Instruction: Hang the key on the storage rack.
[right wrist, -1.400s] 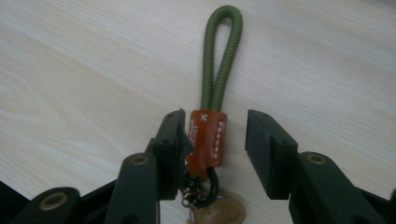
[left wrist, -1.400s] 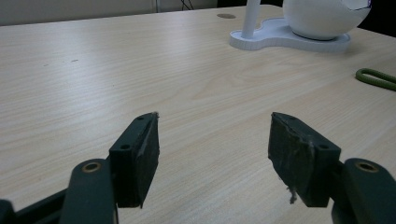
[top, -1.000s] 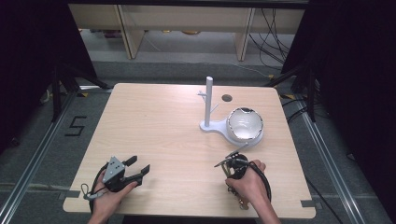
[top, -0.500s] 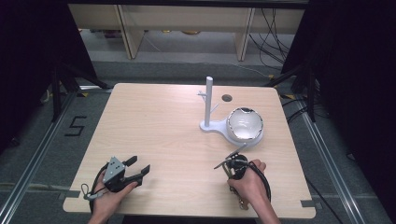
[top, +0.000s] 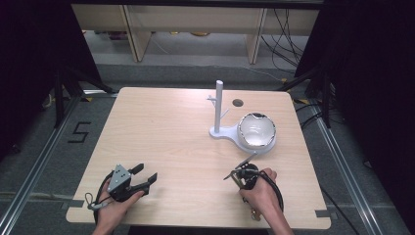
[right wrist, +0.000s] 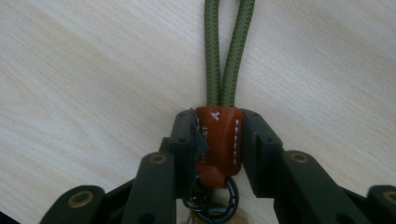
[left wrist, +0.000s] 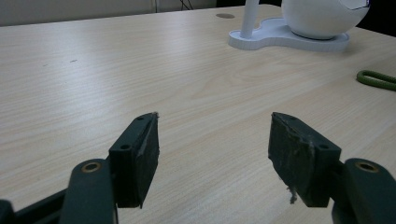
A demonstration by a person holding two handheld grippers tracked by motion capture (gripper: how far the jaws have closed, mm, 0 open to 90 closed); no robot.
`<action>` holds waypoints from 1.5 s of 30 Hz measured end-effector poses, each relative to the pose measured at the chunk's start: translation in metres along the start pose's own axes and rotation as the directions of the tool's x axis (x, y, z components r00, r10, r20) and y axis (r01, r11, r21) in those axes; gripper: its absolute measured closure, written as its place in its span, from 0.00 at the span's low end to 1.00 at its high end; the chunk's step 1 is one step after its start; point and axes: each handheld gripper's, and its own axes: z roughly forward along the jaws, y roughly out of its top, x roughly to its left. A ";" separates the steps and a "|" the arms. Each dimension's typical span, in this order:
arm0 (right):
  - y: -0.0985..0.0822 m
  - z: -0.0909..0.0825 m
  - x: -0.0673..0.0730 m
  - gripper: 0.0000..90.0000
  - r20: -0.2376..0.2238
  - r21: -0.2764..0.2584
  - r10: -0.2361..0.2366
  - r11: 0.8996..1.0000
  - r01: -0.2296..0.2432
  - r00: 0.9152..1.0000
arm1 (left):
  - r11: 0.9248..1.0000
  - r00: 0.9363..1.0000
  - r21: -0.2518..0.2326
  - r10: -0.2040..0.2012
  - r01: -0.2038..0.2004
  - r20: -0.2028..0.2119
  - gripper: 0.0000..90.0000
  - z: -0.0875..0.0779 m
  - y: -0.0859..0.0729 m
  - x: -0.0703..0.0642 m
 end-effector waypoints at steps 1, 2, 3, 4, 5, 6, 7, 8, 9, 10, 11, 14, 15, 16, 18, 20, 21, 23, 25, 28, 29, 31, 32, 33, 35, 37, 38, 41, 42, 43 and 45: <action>-0.001 -0.001 -0.002 0.77 -0.011 -0.001 -0.009 1.000 0.009 1.000 | 1.000 1.000 -0.001 0.001 -0.001 0.000 0.37 0.000 0.000 0.000; -0.001 -0.001 -0.002 0.77 -0.006 -0.002 0.001 1.000 -0.001 1.000 | 1.000 1.000 -0.001 0.001 -0.001 0.000 0.37 0.000 0.000 0.000; -0.001 -0.001 -0.005 0.78 -0.042 -0.002 -0.013 1.000 0.013 0.999 | 1.000 1.000 -0.001 -0.001 0.001 -0.001 0.37 0.000 0.000 0.000; -0.003 -0.003 -0.003 0.78 -0.044 -0.010 0.023 1.000 -0.024 0.999 | 1.000 1.000 0.000 -0.001 0.001 -0.001 0.37 0.000 0.000 0.000; -0.003 -0.003 -0.003 0.78 -0.044 -0.010 0.023 1.000 -0.024 0.999 | 1.000 1.000 -0.001 -0.002 0.002 -0.001 0.37 0.000 0.000 0.000; -0.004 -0.004 -0.004 0.78 -0.062 -0.011 0.022 1.000 -0.023 0.998 | 1.000 1.000 0.000 -0.001 0.001 -0.002 0.37 0.000 0.000 0.000; -0.005 -0.005 -0.004 0.78 -0.056 -0.022 0.027 0.999 -0.028 0.998 | 1.000 1.000 -0.001 -0.001 0.001 -0.002 0.37 0.000 0.000 0.000; -0.006 -0.007 -0.004 0.79 -0.058 -0.047 0.034 0.998 -0.036 0.998 | 1.000 1.000 0.000 0.002 -0.002 -0.002 0.37 0.000 0.000 0.000; -0.006 -0.007 -0.004 0.79 -0.058 -0.047 0.034 0.998 -0.036 0.998 | 1.000 1.000 0.000 0.002 -0.002 -0.002 0.37 0.000 0.000 0.000; -0.008 -0.009 -0.005 0.79 -0.044 -0.070 0.034 0.997 -0.037 0.998 | 1.000 1.000 -0.009 -0.001 0.001 0.005 0.37 0.001 0.000 0.000; -0.008 -0.009 -0.005 0.79 -0.044 -0.070 0.034 0.997 -0.037 0.998 | 1.000 1.000 -0.006 0.000 0.000 0.001 0.37 0.001 0.000 0.000; -0.010 -0.012 -0.004 0.79 -0.069 -0.135 0.050 0.989 -0.059 0.996 | 1.000 1.000 -0.009 0.000 0.000 0.003 0.37 0.001 0.000 0.000; -0.011 -0.013 -0.004 0.79 -0.065 -0.146 0.054 0.987 -0.063 0.996 | 1.000 1.000 -0.009 0.000 0.000 0.003 0.37 0.001 0.000 0.000; -0.011 -0.013 -0.004 0.79 -0.065 -0.146 0.054 0.987 -0.063 0.996 | 1.000 1.000 -0.009 -0.001 0.001 0.003 0.37 0.001 0.000 0.000; -0.012 -0.014 -0.006 0.79 -0.077 -0.187 0.039 0.981 -0.053 0.996 | 1.000 1.000 -0.008 0.000 0.000 0.003 0.37 0.001 0.000 0.000; -0.014 -0.016 -0.005 0.80 -0.102 -0.230 0.054 0.970 -0.076 0.993 | 1.000 1.000 -0.009 0.001 -0.001 0.003 0.37 0.001 0.000 0.000; -0.015 -0.017 -0.005 0.80 -0.107 -0.252 0.052 0.964 -0.078 0.993 | 1.000 1.000 0.001 0.003 -0.003 -0.004 0.37 0.000 0.000 0.000; -0.017 -0.018 -0.007 0.80 -0.123 -0.288 0.031 0.956 -0.065 0.992 | 1.000 1.000 0.000 0.003 -0.003 -0.004 0.37 0.000 0.000 0.000; -0.018 -0.018 -0.008 0.80 -0.125 -0.294 0.045 0.952 -0.081 0.991 | 1.000 1.000 0.000 0.004 -0.004 -0.004 0.37 0.000 0.000 0.000; -0.021 -0.019 -0.010 0.80 -0.146 -0.338 0.040 0.937 -0.088 0.989 | 1.000 1.000 -0.001 0.005 -0.005 -0.006 0.37 0.000 0.000 0.000; -0.021 -0.019 -0.010 0.80 -0.146 -0.338 0.040 0.937 -0.088 0.989 | 1.000 1.000 -0.001 0.005 -0.005 -0.006 0.37 0.000 0.000 0.000; -0.022 -0.019 -0.011 0.80 -0.158 -0.362 0.037 0.928 -0.092 0.987 | 1.000 1.000 -0.001 0.007 -0.007 -0.006 0.37 0.000 0.000 0.000; -0.023 -0.019 -0.013 0.80 -0.156 -0.367 0.041 0.925 -0.096 0.987 | 1.000 1.000 -0.001 0.004 -0.004 -0.005 0.37 0.000 0.000 -0.001; -0.025 -0.020 -0.013 0.80 -0.182 -0.383 0.032 0.918 -0.101 0.983 | 1.000 1.000 -0.001 0.004 -0.004 -0.005 0.37 0.000 0.000 -0.001; -0.025 -0.020 -0.013 0.80 -0.182 -0.399 0.036 0.911 -0.107 0.983 | 1.000 1.000 -0.002 0.004 -0.004 -0.006 0.37 0.000 0.000 -0.001; -0.027 -0.020 -0.014 0.80 -0.180 -0.433 0.022 0.896 -0.099 0.983 | 1.000 1.000 -0.001 0.008 -0.008 -0.006 0.37 0.000 0.000 -0.001; -0.028 -0.020 -0.013 0.80 -0.181 -0.429 0.050 0.895 -0.124 0.982 | 1.000 1.000 -0.001 0.006 -0.006 -0.006 0.37 0.000 0.000 -0.001; -0.031 -0.017 -0.015 0.80 -0.194 -0.479 0.038 0.868 -0.128 0.980 | 1.000 1.000 -0.001 0.006 -0.006 -0.006 0.37 0.000 0.000 -0.001; -0.030 -0.015 -0.017 0.80 -0.174 -0.500 0.018 0.860 -0.104 0.985 | 1.000 1.000 -0.002 0.004 -0.004 -0.007 0.37 0.000 0.000 -0.001; -0.031 -0.015 -0.016 0.80 -0.180 -0.512 0.017 0.852 -0.109 0.984 | 1.000 1.000 -0.002 0.008 -0.008 -0.007 0.37 0.000 0.000 -0.001; -0.032 -0.015 -0.015 0.80 -0.190 -0.513 0.032 0.849 -0.127 0.981 | 1.000 1.000 -0.001 0.008 -0.008 -0.007 0.37 0.000 0.000 -0.001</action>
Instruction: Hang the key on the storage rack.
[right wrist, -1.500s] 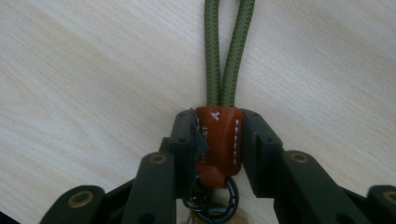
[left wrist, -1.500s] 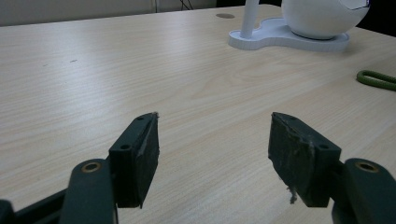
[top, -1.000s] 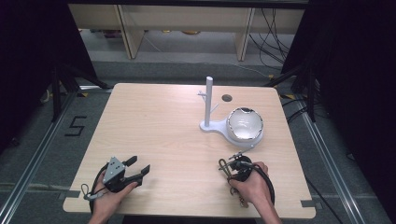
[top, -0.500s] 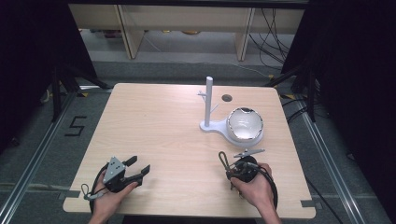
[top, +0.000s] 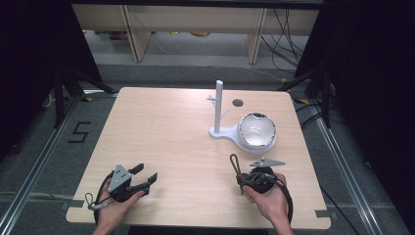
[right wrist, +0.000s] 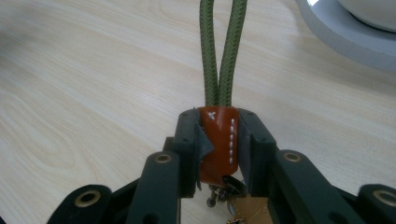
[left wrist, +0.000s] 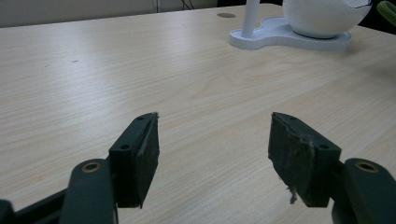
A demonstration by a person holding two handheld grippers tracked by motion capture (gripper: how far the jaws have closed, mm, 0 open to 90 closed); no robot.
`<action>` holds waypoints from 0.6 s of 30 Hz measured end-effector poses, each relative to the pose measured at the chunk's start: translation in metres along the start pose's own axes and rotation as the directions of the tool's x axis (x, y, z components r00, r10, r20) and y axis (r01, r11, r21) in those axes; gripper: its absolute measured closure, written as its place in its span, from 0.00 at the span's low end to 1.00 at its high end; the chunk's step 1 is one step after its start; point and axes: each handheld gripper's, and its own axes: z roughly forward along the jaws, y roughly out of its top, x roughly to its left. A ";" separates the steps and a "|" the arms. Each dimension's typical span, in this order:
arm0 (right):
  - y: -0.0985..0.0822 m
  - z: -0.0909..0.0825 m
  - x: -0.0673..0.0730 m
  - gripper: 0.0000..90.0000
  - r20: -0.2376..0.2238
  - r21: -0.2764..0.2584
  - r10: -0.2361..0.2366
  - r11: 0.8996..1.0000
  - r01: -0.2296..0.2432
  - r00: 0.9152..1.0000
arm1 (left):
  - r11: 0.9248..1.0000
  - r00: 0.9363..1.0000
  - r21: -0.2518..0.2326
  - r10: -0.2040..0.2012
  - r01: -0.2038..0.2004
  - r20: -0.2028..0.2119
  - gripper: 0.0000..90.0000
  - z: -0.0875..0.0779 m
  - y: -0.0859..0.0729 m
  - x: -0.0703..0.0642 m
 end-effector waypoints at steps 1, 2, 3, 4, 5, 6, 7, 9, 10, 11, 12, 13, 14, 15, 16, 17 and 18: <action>-0.001 -0.001 0.000 0.80 0.000 -0.013 0.003 1.000 -0.003 1.000 | 1.000 1.000 0.000 -0.003 0.003 0.000 0.37 0.000 0.000 0.000; -0.001 -0.001 0.000 0.80 0.000 -0.013 0.003 1.000 -0.003 1.000 | 1.000 1.000 0.001 -0.002 0.002 0.000 0.37 0.000 0.000 0.000; -0.002 0.000 -0.001 0.80 -0.008 -0.048 -0.011 0.999 0.011 1.000 | 1.000 1.000 0.001 -0.002 0.002 0.000 0.37 0.000 0.000 0.000; -0.002 0.000 -0.001 0.80 -0.008 -0.048 -0.011 0.999 0.011 1.000 | 1.000 1.000 0.001 -0.002 0.002 0.000 0.37 0.000 0.000 0.000; -0.003 0.000 0.000 0.80 -0.013 -0.072 -0.007 0.997 0.006 1.000 | 1.000 1.000 0.000 -0.001 0.001 0.000 0.37 0.000 0.000 0.000; -0.003 0.000 0.000 0.80 -0.013 -0.072 -0.007 0.997 0.006 1.000 | 1.000 1.000 0.000 -0.001 0.001 0.000 0.37 0.000 0.000 0.000; -0.004 -0.001 -0.001 0.80 -0.003 -0.091 -0.020 0.996 0.020 1.000 | 1.000 1.000 0.000 -0.003 0.003 0.000 0.37 0.000 0.000 0.000; -0.004 0.000 -0.001 0.80 -0.020 -0.100 -0.021 0.995 0.019 1.000 | 1.000 1.000 0.000 -0.004 0.004 0.000 0.37 0.000 0.000 0.000; -0.004 -0.001 -0.002 0.80 -0.008 -0.111 -0.025 0.993 0.024 1.000 | 1.000 1.000 0.000 -0.004 0.004 0.000 0.37 0.000 0.000 0.000; -0.005 -0.001 -0.002 0.80 -0.019 -0.130 -0.029 0.991 0.026 0.999 | 1.000 1.000 0.000 -0.004 0.004 0.000 0.37 0.000 0.000 0.000; -0.005 0.000 -0.002 0.80 -0.021 -0.139 -0.030 0.990 0.027 0.999 | 1.000 1.000 0.000 -0.005 0.005 0.000 0.37 0.000 0.000 0.000; -0.005 0.000 -0.002 0.80 -0.021 -0.139 -0.030 0.990 0.027 0.999 | 1.000 1.000 0.000 -0.005 0.005 0.000 0.37 0.000 0.000 0.000; -0.006 0.000 0.000 0.80 -0.024 -0.145 -0.014 0.989 0.010 1.000 | 1.000 1.000 0.000 -0.004 0.004 0.000 0.37 0.000 0.000 0.000; -0.008 0.000 0.002 0.80 -0.018 -0.170 -0.008 0.985 0.004 1.000 | 1.000 1.000 0.000 -0.004 0.004 0.000 0.37 0.000 0.000 0.000; -0.008 0.000 0.002 0.80 -0.018 -0.170 -0.008 0.985 0.004 1.000 | 1.000 1.000 0.000 -0.004 0.004 0.000 0.37 0.000 0.000 0.000; -0.008 0.000 0.000 0.80 0.002 -0.174 -0.037 0.984 0.037 0.999 | 1.000 1.000 0.000 -0.005 0.005 0.000 0.37 0.000 0.000 0.000; -0.009 0.000 0.002 0.80 -0.011 -0.171 -0.012 0.985 0.010 1.000 | 1.000 1.000 0.001 -0.004 0.004 0.000 0.37 0.000 0.000 0.000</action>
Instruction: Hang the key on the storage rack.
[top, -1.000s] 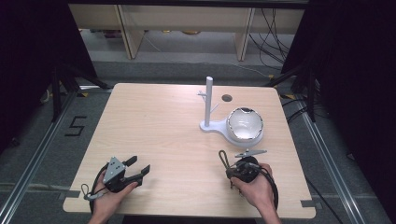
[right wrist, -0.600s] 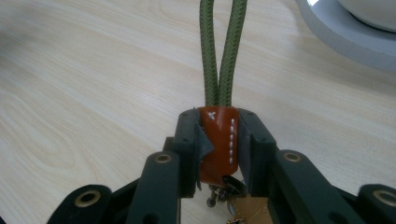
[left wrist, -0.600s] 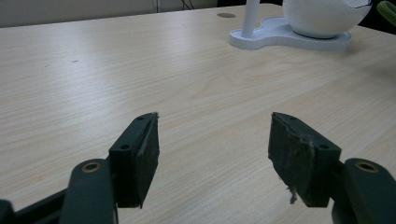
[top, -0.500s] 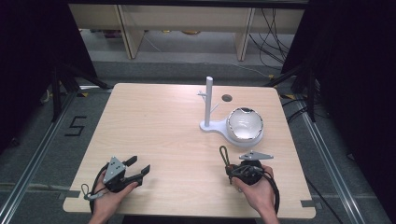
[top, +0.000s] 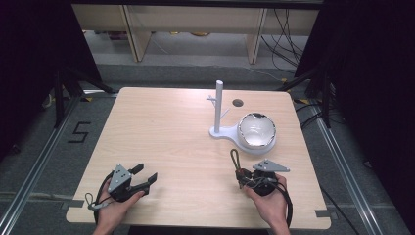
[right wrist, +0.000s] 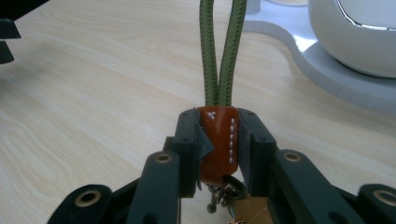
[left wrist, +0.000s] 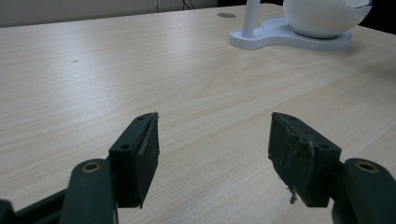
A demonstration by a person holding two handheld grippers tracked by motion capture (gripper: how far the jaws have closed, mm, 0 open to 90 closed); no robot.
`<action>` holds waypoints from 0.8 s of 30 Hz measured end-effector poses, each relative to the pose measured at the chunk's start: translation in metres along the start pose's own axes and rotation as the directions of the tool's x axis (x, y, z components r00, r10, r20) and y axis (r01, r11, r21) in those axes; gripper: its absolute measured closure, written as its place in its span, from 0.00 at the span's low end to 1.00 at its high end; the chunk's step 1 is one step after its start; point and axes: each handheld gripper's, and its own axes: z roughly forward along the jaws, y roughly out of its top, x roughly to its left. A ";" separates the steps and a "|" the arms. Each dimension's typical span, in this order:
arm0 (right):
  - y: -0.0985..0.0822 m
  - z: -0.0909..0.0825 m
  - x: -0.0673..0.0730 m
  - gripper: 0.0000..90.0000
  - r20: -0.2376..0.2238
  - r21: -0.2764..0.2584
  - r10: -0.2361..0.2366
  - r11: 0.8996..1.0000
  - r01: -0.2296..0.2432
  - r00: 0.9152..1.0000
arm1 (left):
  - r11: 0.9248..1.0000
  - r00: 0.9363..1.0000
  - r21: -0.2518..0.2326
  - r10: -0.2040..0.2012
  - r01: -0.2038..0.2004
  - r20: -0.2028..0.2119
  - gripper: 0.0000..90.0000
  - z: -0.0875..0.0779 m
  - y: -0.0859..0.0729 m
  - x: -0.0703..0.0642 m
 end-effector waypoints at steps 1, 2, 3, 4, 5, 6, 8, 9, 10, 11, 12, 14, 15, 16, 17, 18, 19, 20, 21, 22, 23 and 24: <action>-0.001 0.002 -0.002 0.80 -0.010 -0.028 -0.029 0.999 0.029 1.000 | 1.000 1.000 0.000 0.000 0.000 0.000 0.37 0.000 0.000 0.000; -0.001 0.002 -0.002 0.80 -0.015 -0.035 -0.027 0.999 0.026 1.000 | 1.000 1.000 0.000 0.000 0.000 0.000 0.37 0.000 0.000 0.000; -0.002 0.001 0.002 0.80 -0.010 -0.040 0.009 0.999 -0.010 1.000 | 1.000 1.000 0.000 0.000 0.000 0.000 0.37 0.000 0.000 0.000; -0.002 0.002 -0.001 0.80 -0.011 -0.053 -0.034 0.998 0.034 0.999 | 1.000 1.000 0.000 0.003 -0.003 0.000 0.37 0.000 0.000 0.000; -0.002 0.002 -0.002 0.80 0.009 -0.064 -0.047 0.997 0.048 0.999 | 1.000 1.000 -0.001 0.000 0.000 0.001 0.37 0.000 0.000 0.000; -0.002 0.003 -0.001 0.80 0.017 -0.082 -0.053 0.995 0.054 0.998 | 1.000 1.000 0.000 -0.001 0.001 0.000 0.37 0.000 0.000 0.000; -0.003 0.003 0.000 0.80 -0.017 -0.082 -0.042 0.996 0.040 0.999 | 1.000 1.000 0.002 -0.002 0.002 -0.001 0.37 0.000 0.000 0.000; -0.003 0.003 0.000 0.80 -0.013 -0.094 -0.042 0.995 0.041 0.999 | 1.000 1.000 0.002 -0.004 0.004 -0.001 0.37 0.000 0.000 0.000; -0.004 0.002 0.003 0.80 -0.016 -0.096 -0.004 0.995 0.002 1.000 | 1.000 1.000 0.002 -0.005 0.005 -0.001 0.37 0.000 0.000 0.000; -0.003 0.005 -0.001 0.80 0.002 -0.112 -0.070 0.991 0.070 0.998 | 1.000 1.000 0.002 -0.005 0.005 -0.002 0.37 0.000 0.000 0.000; -0.003 0.005 -0.001 0.80 0.002 -0.112 -0.070 0.991 0.070 0.998 | 1.000 1.000 0.001 -0.007 0.007 0.000 0.37 0.000 0.000 0.000; -0.003 0.003 0.000 0.80 -0.023 -0.130 -0.066 0.990 0.063 0.998 | 1.000 1.000 0.002 -0.005 0.005 -0.001 0.37 0.000 0.000 0.000; -0.003 0.003 0.001 0.80 -0.019 -0.140 -0.070 0.988 0.067 0.997 | 1.000 1.000 0.001 -0.003 0.003 -0.001 0.37 0.000 0.000 0.001; -0.003 0.003 0.001 0.80 -0.019 -0.140 -0.070 0.988 0.067 0.997 | 1.000 1.000 0.001 -0.006 0.006 -0.001 0.37 0.000 0.000 0.000; -0.003 0.002 0.001 0.80 -0.003 -0.151 -0.083 0.985 0.081 0.997 | 1.000 1.000 0.001 -0.008 0.008 -0.001 0.37 0.000 0.000 0.000; -0.003 0.002 0.001 0.80 -0.003 -0.151 -0.083 0.985 0.081 0.997 | 1.000 1.000 0.001 -0.007 0.007 -0.001 0.37 0.000 0.000 0.000; -0.003 0.002 0.002 0.80 -0.004 -0.174 -0.086 0.981 0.084 0.996 | 1.000 1.000 0.001 -0.007 0.007 -0.002 0.37 0.000 0.000 0.001; -0.003 0.002 0.002 0.80 -0.004 -0.174 -0.086 0.981 0.084 0.996 | 1.000 1.000 0.003 -0.006 0.006 -0.003 0.37 0.000 0.000 0.001; -0.003 0.002 0.002 0.80 -0.001 -0.175 -0.084 0.981 0.083 0.996 | 1.000 1.000 0.003 -0.006 0.006 -0.003 0.37 0.000 0.000 0.001; -0.003 0.001 0.002 0.80 -0.001 -0.193 -0.091 0.977 0.089 0.996 | 1.000 1.000 0.003 -0.006 0.006 -0.003 0.37 0.000 0.000 0.001; -0.003 0.002 0.002 0.80 -0.001 -0.200 -0.108 0.974 0.106 0.994 | 1.000 1.000 0.003 -0.006 0.006 -0.003 0.37 0.000 0.000 0.001; -0.003 0.002 0.002 0.80 -0.001 -0.200 -0.108 0.974 0.106 0.994 | 1.000 1.000 0.003 -0.007 0.007 -0.003 0.37 0.000 0.000 0.001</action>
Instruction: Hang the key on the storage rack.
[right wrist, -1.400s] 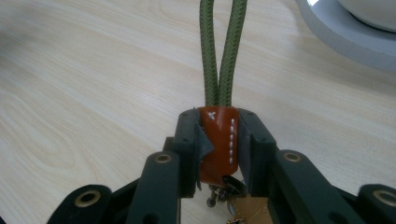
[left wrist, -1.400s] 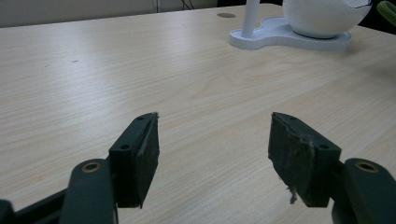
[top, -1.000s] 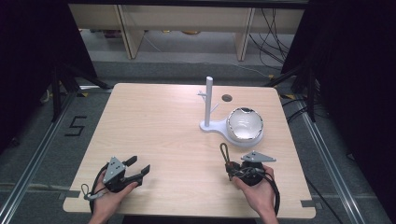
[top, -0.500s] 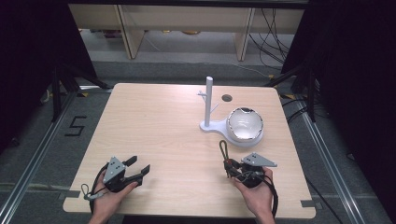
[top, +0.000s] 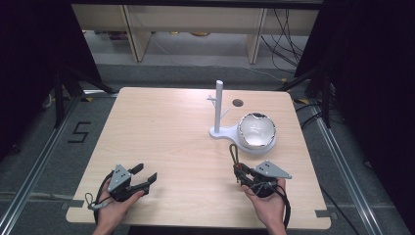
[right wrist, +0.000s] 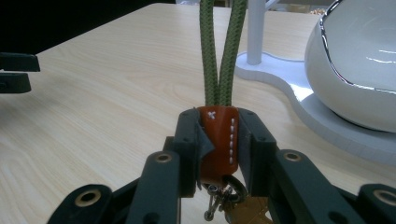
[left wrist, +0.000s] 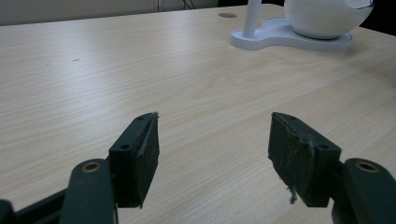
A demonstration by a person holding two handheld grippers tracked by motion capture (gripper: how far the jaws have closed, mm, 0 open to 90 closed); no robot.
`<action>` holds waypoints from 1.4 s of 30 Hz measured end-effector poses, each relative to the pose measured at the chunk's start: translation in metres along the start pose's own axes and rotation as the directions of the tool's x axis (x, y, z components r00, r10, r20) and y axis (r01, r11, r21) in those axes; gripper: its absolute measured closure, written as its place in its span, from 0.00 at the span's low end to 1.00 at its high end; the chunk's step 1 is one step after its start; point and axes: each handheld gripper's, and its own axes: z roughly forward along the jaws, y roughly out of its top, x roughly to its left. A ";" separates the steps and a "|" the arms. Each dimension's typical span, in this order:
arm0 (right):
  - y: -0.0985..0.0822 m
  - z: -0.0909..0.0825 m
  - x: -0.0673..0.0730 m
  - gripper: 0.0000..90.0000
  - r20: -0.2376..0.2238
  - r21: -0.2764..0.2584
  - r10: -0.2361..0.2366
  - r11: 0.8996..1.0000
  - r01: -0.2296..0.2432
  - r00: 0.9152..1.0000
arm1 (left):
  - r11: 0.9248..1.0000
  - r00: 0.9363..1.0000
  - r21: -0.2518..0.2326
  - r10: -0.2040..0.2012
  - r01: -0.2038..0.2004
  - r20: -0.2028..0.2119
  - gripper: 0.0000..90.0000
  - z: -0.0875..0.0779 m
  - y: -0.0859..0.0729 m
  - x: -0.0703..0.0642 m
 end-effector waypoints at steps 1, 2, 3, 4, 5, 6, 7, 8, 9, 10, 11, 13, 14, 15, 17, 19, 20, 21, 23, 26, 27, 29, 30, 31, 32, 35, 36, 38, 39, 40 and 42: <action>0.000 0.001 0.001 0.80 -0.004 -0.014 0.001 1.000 -0.001 1.000 | 1.000 1.000 0.000 0.000 0.000 0.000 0.37 0.000 0.000 0.000; 0.000 0.001 0.001 0.80 -0.004 -0.014 0.001 1.000 -0.001 1.000 | 1.000 1.000 0.000 -0.001 0.001 0.000 0.37 0.000 0.000 0.000; 0.001 0.000 0.001 0.80 -0.006 -0.009 0.001 1.000 -0.001 1.000 | 1.000 1.000 -0.001 -0.002 0.002 -0.001 0.37 0.000 0.000 0.000; 0.001 0.000 0.001 0.80 -0.006 -0.015 -0.005 1.000 0.005 1.000 | 1.000 1.000 -0.003 -0.003 0.003 -0.002 0.37 0.000 0.000 0.000; 0.002 0.001 0.002 0.80 -0.006 -0.030 -0.010 1.000 0.010 1.000 | 1.000 1.000 -0.005 -0.010 0.010 -0.002 0.37 0.000 0.000 0.001; 0.002 0.001 0.002 0.80 -0.008 -0.031 -0.008 0.999 0.008 1.000 | 1.000 1.000 -0.009 -0.015 0.015 -0.003 0.37 0.000 0.000 0.001; 0.003 0.002 0.004 0.80 -0.020 -0.051 0.001 0.999 -0.002 1.000 | 1.000 1.000 -0.024 -0.020 0.020 0.009 0.36 0.001 0.000 0.002; 0.003 0.002 0.004 0.80 -0.020 -0.051 0.001 0.999 -0.002 1.000 | 0.999 1.000 -0.030 -0.027 0.027 0.013 0.36 0.001 0.000 0.002; 0.004 0.001 0.005 0.80 -0.002 -0.058 -0.006 0.998 0.005 1.000 | 0.999 1.000 -0.026 -0.029 0.030 0.007 0.35 -0.001 0.001 0.001; 0.004 0.001 0.005 0.80 -0.002 -0.058 -0.006 0.998 0.005 1.000 | 0.998 0.999 -0.045 -0.037 0.037 0.019 0.35 0.000 0.002 0.001; 0.004 0.002 0.006 0.80 -0.013 -0.064 -0.002 0.998 0.001 1.000 | 0.998 0.999 -0.043 -0.045 0.045 0.014 0.35 -0.001 0.005 0.000; 0.006 0.003 0.005 0.80 -0.019 -0.085 -0.021 0.996 0.019 1.000 | 0.997 0.998 -0.057 -0.057 0.059 0.035 0.35 -0.001 0.010 -0.002; 0.006 0.003 0.007 0.80 -0.007 -0.090 -0.008 0.996 0.008 1.000 | 0.996 0.997 -0.062 -0.055 0.058 0.045 0.36 0.000 0.013 -0.003; 0.008 0.003 0.007 0.80 -0.023 -0.104 -0.032 0.994 0.030 0.999 | 0.996 0.996 -0.068 -0.061 0.065 0.070 0.38 0.000 0.019 -0.007; 0.009 0.004 0.008 0.80 -0.018 -0.113 -0.027 0.993 0.025 0.999 | 0.994 0.993 -0.084 -0.054 0.063 0.108 0.39 0.003 0.023 -0.009; 0.011 0.005 0.008 0.80 -0.010 -0.129 -0.051 0.990 0.049 0.999 | 0.995 0.991 -0.081 -0.050 0.060 0.126 0.41 0.004 0.030 -0.015; 0.011 0.006 0.010 0.80 -0.023 -0.134 -0.038 0.990 0.034 0.999 | 0.993 0.987 -0.098 -0.052 0.067 0.153 0.43 0.008 0.034 -0.018; 0.013 0.008 0.012 0.80 -0.032 -0.136 -0.037 0.990 0.033 0.999 | 0.993 0.982 -0.091 -0.054 0.071 0.182 0.45 0.011 0.044 -0.025; 0.014 0.008 0.014 0.80 -0.016 -0.137 -0.039 0.990 0.036 0.999 | 0.991 0.974 -0.106 -0.060 0.085 0.217 0.46 0.015 0.048 -0.029; 0.016 0.011 0.016 0.80 -0.029 -0.155 -0.057 0.987 0.052 0.998 | 0.991 0.961 -0.099 -0.055 0.085 0.272 0.51 0.023 0.061 -0.042; 0.016 0.011 0.016 0.80 -0.029 -0.155 -0.057 0.987 0.052 0.998 | 0.991 0.955 -0.095 -0.059 0.090 0.290 0.51 0.026 0.065 -0.046; 0.017 0.012 0.018 0.80 -0.032 -0.155 -0.067 0.986 0.061 0.997 | 0.991 0.944 -0.092 -0.062 0.097 0.323 0.55 0.033 0.073 -0.054; 0.017 0.012 0.018 0.80 -0.022 -0.158 -0.072 0.985 0.068 0.997 | 0.992 0.940 -0.093 -0.050 0.086 0.336 0.55 0.036 0.076 -0.057; 0.018 0.013 0.019 0.80 -0.035 -0.158 -0.070 0.985 0.064 0.997 | 0.994 0.939 -0.083 -0.041 0.073 0.341 0.57 0.038 0.080 -0.060; 0.018 0.013 0.020 0.80 -0.037 -0.154 -0.065 0.986 0.058 0.997 | 0.994 0.935 -0.081 -0.037 0.069 0.352 0.58 0.042 0.083 -0.064; 0.019 0.016 0.024 0.80 -0.048 -0.168 -0.054 0.985 0.045 0.997 | 0.995 0.924 -0.075 -0.029 0.062 0.382 0.64 0.050 0.093 -0.073; 0.019 0.016 0.024 0.80 -0.048 -0.168 -0.054 0.985 0.045 0.997 | 0.996 0.920 -0.075 -0.024 0.058 0.392 0.64 0.052 0.096 -0.076; 0.019 0.017 0.024 0.80 -0.045 -0.176 -0.069 0.982 0.060 0.997 | 0.995 0.904 -0.069 -0.037 0.073 0.425 0.67 0.058 0.102 -0.083; 0.020 0.017 0.025 0.80 -0.049 -0.179 -0.077 0.982 0.068 0.996 | 0.995 0.899 -0.061 -0.043 0.077 0.435 0.71 0.061 0.105 -0.086; 0.020 0.017 0.025 0.80 -0.049 -0.179 -0.077 0.982 0.068 0.996 | 0.995 0.895 -0.060 -0.041 0.075 0.443 0.71 0.065 0.107 -0.089; 0.021 0.017 0.027 0.80 -0.046 -0.175 -0.076 0.982 0.067 0.996 | 0.996 0.888 -0.055 -0.038 0.071 0.458 0.73 0.071 0.111 -0.094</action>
